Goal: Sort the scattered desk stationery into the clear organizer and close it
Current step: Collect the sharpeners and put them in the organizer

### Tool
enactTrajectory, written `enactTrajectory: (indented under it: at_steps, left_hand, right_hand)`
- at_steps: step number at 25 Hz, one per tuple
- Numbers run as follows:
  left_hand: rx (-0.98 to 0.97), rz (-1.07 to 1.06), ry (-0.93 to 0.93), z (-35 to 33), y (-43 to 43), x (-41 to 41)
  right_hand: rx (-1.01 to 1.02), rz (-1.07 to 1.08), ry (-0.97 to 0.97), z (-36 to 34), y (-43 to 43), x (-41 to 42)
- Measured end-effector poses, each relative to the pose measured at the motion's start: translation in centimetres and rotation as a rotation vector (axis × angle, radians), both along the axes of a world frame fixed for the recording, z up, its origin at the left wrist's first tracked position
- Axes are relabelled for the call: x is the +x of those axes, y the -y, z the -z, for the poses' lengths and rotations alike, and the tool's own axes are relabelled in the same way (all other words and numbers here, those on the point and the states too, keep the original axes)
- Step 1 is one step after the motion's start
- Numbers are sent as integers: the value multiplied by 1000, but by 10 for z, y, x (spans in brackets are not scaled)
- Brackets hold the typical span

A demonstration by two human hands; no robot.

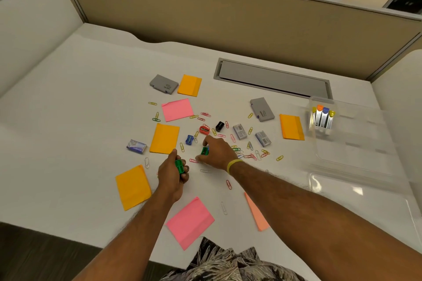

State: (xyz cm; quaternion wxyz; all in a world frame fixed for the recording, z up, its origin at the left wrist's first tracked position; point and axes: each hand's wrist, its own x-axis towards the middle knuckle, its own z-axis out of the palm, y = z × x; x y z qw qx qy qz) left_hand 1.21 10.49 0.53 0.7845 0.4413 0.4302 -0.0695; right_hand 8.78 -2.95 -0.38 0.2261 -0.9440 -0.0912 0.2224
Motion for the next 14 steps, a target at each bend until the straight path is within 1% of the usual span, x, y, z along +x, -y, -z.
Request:
enactTrajectory:
  at_steps: [2, 3, 4, 5, 6, 8, 10, 11, 12, 14]
  left_hand:
    - [10, 4, -7, 0, 0, 2]
    - [17, 6, -11, 0, -1, 3]
    - [21, 8, -14, 0, -1, 4]
    - [22, 8, -15, -1, -1, 5]
    - [20, 7, -15, -1, -1, 6]
    - [9, 8, -11, -3, 0, 8]
    - [6, 8, -8, -4, 2, 10]
    - [10, 9, -9, -4, 3, 11]
    - [12, 11, -11, -5, 4, 12]
    - [7, 14, -14, -5, 6, 15]
  right_hand:
    - [-37, -2, 0, 3, 0, 1]
    - [-23, 18, 4, 4, 0, 1]
    - [32, 69, 4, 4, 0, 1]
    - [148, 171, -21, 3, 1, 1]
    - [331, 318, -90, 1, 3, 1]
    - [798, 617, -331, -4, 11, 2]
    - [1175, 797, -546, -11, 23, 1]
    - [1301, 848, -613, -12, 29, 2]
    - [1383, 873, -646, -14, 35, 4]
    - [1416, 886, -646, -16, 42, 9]
